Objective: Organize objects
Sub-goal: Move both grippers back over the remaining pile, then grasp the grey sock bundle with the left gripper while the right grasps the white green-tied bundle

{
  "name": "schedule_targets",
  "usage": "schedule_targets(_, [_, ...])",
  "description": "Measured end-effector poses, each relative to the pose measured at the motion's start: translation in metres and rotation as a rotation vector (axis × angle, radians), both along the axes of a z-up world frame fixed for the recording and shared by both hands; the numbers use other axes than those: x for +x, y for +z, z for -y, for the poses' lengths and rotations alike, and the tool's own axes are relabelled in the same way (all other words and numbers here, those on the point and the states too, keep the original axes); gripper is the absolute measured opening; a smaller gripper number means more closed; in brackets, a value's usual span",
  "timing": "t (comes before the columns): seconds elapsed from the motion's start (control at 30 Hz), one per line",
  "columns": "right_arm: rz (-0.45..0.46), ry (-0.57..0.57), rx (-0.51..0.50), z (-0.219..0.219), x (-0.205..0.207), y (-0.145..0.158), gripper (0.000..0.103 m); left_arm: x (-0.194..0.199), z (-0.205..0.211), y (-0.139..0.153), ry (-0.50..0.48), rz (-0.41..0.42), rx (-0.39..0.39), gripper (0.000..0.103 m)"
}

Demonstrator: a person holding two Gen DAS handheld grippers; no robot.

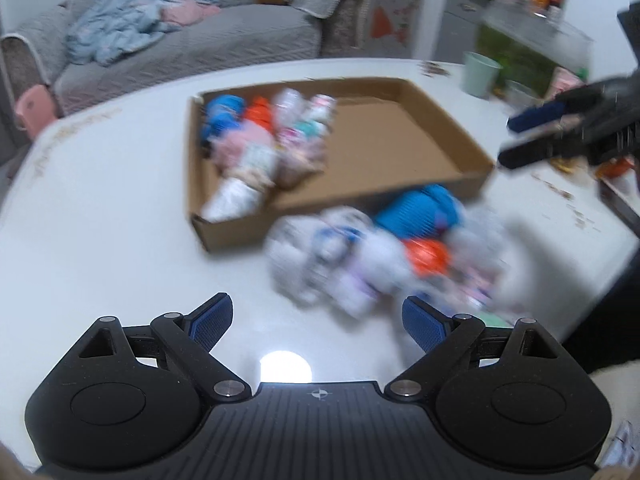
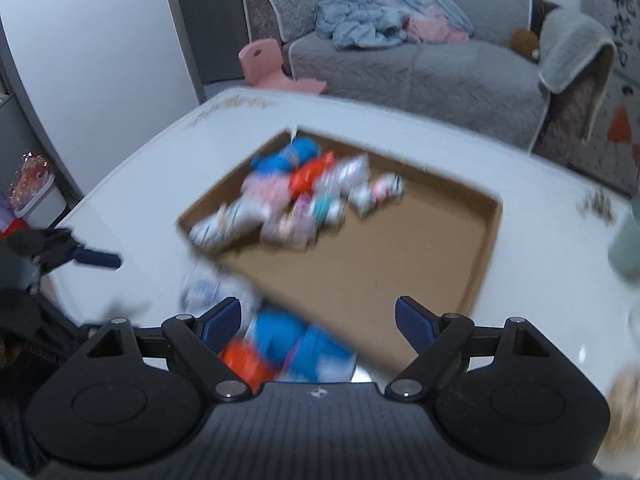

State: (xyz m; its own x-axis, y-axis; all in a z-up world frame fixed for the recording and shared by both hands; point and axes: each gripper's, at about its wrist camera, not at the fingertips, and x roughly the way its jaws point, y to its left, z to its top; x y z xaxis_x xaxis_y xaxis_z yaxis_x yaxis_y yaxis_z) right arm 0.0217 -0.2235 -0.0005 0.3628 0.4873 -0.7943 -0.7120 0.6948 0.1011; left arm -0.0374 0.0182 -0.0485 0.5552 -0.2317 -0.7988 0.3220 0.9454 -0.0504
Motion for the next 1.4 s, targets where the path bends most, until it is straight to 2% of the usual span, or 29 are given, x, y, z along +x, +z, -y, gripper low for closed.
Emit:
schedule_targets(0.2, [-0.049,0.108,-0.088,-0.007,-0.050,-0.032,0.081,-0.026,0.033,-0.018,-0.074,-0.051,-0.050,0.094])
schedule_targets(0.3, [-0.054,0.159,-0.135,-0.016,-0.060,-0.046,0.076,-0.029,0.048,-0.026,-0.105,-0.064,-0.056,0.092])
schedule_targets(0.4, [-0.070,0.202,-0.138,-0.018,-0.063,-0.058,0.074,-0.023,0.056,-0.037,-0.121,-0.091,-0.048,0.090])
schedule_targets(0.57, [-0.036,0.291,-0.224,-0.030,-0.077,-0.078,0.063,-0.009,0.052,-0.047,-0.093,-0.131,-0.088,0.089])
schedule_targets(0.63, [-0.043,0.309,-0.227,-0.034,-0.078,-0.084,0.054,-0.003,0.050,-0.048,-0.082,-0.137,-0.105,0.088])
schedule_targets(0.77, [-0.047,0.311,-0.224,-0.038,-0.074,-0.087,0.049,0.009,0.048,-0.049,-0.057,-0.154,-0.133,0.084])
schedule_targets(0.8, [-0.048,0.312,-0.227,-0.039,-0.073,-0.088,0.045,0.010,0.049,-0.051,-0.055,-0.156,-0.131,0.082])
schedule_targets(0.9, [-0.055,0.323,-0.236,-0.040,-0.075,-0.090,0.031,0.012,0.051,-0.057,-0.043,-0.165,-0.129,0.071])
schedule_targets(0.97, [-0.067,0.327,-0.240,-0.038,-0.076,-0.089,0.026,0.010,0.053,-0.057,-0.048,-0.158,-0.121,0.059])
schedule_targets(1.0, [-0.075,0.325,-0.234,-0.037,-0.076,-0.088,0.026,0.010,0.053,-0.057,-0.050,-0.163,-0.117,0.049])
schedule_targets(1.4, [-0.095,0.241,-0.133,-0.017,-0.066,-0.060,0.025,-0.004,0.033,-0.039,-0.035,-0.153,-0.090,0.047])
